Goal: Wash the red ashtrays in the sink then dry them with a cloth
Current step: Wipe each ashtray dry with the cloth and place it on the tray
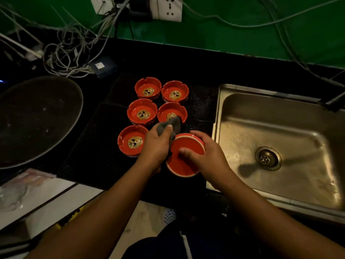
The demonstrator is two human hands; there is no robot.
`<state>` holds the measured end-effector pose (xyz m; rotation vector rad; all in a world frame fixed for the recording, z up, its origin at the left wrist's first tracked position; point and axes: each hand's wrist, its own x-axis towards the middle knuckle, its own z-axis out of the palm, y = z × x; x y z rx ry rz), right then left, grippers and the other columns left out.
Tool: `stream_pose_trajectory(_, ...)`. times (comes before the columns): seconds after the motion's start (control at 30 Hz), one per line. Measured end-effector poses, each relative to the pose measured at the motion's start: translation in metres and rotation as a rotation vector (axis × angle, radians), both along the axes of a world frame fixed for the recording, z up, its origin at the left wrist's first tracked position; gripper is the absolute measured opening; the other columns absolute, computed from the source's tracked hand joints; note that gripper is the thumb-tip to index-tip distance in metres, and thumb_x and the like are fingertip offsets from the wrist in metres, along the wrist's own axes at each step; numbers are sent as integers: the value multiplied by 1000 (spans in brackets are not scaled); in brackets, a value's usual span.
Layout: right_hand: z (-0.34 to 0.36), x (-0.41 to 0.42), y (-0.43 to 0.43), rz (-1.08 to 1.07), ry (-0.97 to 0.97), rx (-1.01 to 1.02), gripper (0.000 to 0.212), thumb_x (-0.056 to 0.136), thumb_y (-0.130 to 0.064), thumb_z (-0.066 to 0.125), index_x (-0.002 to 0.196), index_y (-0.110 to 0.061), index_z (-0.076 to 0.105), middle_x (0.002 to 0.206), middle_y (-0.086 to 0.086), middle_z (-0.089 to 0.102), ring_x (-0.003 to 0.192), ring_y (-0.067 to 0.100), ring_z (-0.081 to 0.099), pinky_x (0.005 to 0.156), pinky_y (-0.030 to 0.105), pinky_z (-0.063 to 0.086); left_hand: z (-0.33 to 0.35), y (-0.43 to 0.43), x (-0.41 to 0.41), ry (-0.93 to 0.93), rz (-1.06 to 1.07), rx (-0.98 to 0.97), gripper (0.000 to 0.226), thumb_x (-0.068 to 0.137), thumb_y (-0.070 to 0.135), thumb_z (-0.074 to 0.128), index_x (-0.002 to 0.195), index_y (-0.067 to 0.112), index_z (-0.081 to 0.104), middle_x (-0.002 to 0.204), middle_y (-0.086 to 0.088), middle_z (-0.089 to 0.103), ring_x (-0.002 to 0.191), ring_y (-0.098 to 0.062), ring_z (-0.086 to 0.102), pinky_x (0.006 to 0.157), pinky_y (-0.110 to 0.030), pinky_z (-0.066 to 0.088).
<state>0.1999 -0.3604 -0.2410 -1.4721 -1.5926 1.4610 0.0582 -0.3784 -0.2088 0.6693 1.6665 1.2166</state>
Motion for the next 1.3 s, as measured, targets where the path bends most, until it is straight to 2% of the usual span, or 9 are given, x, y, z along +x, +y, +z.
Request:
stream_pose_trajectory(0.1, 0, 0, 7, -36, -14, -13, 66, 71, -40, 80, 128, -30, 49, 118, -7, 57, 105, 14, 56, 86, 34, 53, -3, -6, -3, 103, -58, 30, 14, 99, 32, 45, 111, 34, 51, 98, 10, 60, 95, -12, 61, 85, -35, 53)
stream_pose_trajectory(0.27, 0, 4, 39, -186, 33, 1, 45, 80, -30, 75, 117, -23, 50, 113, 0, 60, 104, 21, 61, 84, 38, 55, -30, -18, -24, 651, -302, 7, 37, 97, 26, 49, 133, 19, 49, 122, 0, 53, 111, -14, 52, 94, -31, 45)
stream_pose_trajectory(0.5, 16, -1, 50, 37, 57, 49, 29, 91, -36, 60, 116, -26, 48, 113, -2, 58, 99, 14, 59, 82, 36, 55, -73, -16, 1, 1053, -830, -247, 66, 91, 49, 51, 148, 26, 27, 156, -1, 23, 146, -26, 9, 117, -48, 2)
stream_pose_trajectory(0.6, 20, -16, 49, 266, -12, 174, 30, 93, -34, 58, 119, -26, 48, 107, -11, 55, 94, 2, 56, 74, 22, 49, -70, -21, -9, 880, -658, -134, 54, 94, 41, 49, 142, 18, 40, 147, -7, 38, 139, -27, 27, 116, -44, 19)
stream_pose_trajectory(0.73, 16, -47, 45, 643, -210, 691, 33, 91, -41, 51, 119, -22, 49, 108, -3, 57, 99, 13, 52, 89, 34, 42, -49, -41, -54, 146, 69, -66, 43, 95, 48, 39, 123, 21, 58, 125, -6, 62, 115, -23, 58, 102, -44, 43)
stream_pose_trajectory(0.83, 12, -89, 39, 888, -264, 948, 36, 87, -44, 45, 118, -26, 47, 107, -1, 61, 102, 16, 41, 90, 40, 32, -28, -57, -99, -358, 295, -47, 42, 99, 48, 33, 114, 23, 63, 111, -6, 69, 102, -25, 65, 88, -44, 51)
stream_pose_trajectory(1.03, 4, -203, 31, 977, -153, 1101, 35, 82, -42, 51, 113, -29, 58, 111, -4, 52, 106, 15, 39, 95, 43, 32, -18, -85, -206, -362, 410, 34, 22, 95, 21, 52, 111, 9, 61, 105, -16, 68, 94, -25, 66, 78, -46, 56)
stream_pose_trajectory(1.17, 0, -289, 39, 738, -126, 736, 45, 83, -53, 58, 120, -28, 54, 126, -4, 37, 118, 9, 32, 102, 37, 33, -22, -85, -294, -292, 501, -18, 21, 92, 11, 57, 113, 8, 59, 107, -15, 68, 97, -28, 66, 80, -51, 56)
stream_pose_trajectory(1.3, -19, -355, 63, 766, -506, 529, 57, 92, -49, 51, 142, -24, 37, 147, -1, 35, 136, 19, 32, 116, 46, 19, -32, -63, -372, -228, 540, -64, 25, 96, 13, 51, 120, 11, 55, 113, -8, 64, 103, -24, 64, 77, -45, 58)
